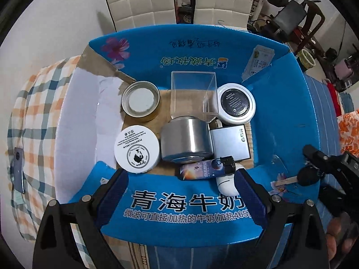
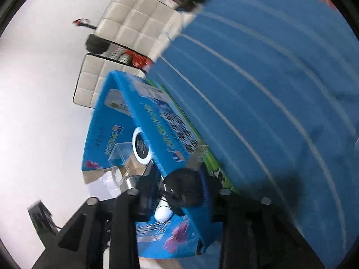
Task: Organize rigid objects
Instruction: 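Pick up the key from the box rim with the right tool, then lower the key into the box beside the lighter and open the right tool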
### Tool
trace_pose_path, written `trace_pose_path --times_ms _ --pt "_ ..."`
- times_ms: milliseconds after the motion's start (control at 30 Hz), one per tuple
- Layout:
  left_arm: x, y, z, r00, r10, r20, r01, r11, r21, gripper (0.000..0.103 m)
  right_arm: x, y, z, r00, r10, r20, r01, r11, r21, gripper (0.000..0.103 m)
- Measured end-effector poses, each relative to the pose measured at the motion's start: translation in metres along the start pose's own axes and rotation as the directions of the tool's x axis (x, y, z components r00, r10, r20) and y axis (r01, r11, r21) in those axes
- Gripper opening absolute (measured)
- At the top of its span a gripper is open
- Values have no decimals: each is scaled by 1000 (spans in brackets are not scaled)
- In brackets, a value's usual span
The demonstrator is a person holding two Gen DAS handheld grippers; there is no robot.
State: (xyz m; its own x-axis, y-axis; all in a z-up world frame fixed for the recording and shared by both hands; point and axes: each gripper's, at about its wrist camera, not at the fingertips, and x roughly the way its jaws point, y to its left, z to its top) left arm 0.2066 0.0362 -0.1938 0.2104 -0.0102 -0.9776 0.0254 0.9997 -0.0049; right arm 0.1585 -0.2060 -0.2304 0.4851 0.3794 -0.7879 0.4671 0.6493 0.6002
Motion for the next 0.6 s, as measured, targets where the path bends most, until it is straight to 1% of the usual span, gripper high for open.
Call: trace_pose_path --times_ms 100,167,233,333,433,533,600 --pt "3 4 -1 1000 10 -4 -10 1000 -3 96 -14 23 -8 993 -60 101 70 993 -96 31" --pt "5 6 -3 1000 12 -9 -12 1000 -7 96 -23 37 -13 986 -81 147 102 985 -142 31" --pt "5 6 -5 1000 11 -13 -11 1000 -8 96 -30 51 -11 982 -90 168 120 976 -180 30" --pt "3 9 -6 1000 10 -14 -10 1000 -10 96 -35 74 -7 984 -70 165 110 964 -244 31" --pt "-5 19 -5 1000 -7 -3 7 1000 -30 96 -36 101 -8 989 -61 132 102 938 -330 31" --pt "-14 31 0 999 -34 7 35 998 -43 96 -19 122 -18 989 -109 103 142 903 -406 31" --pt "-10 41 2 998 -58 -6 58 997 -52 96 -6 126 -27 981 -176 84 195 871 -451 31"
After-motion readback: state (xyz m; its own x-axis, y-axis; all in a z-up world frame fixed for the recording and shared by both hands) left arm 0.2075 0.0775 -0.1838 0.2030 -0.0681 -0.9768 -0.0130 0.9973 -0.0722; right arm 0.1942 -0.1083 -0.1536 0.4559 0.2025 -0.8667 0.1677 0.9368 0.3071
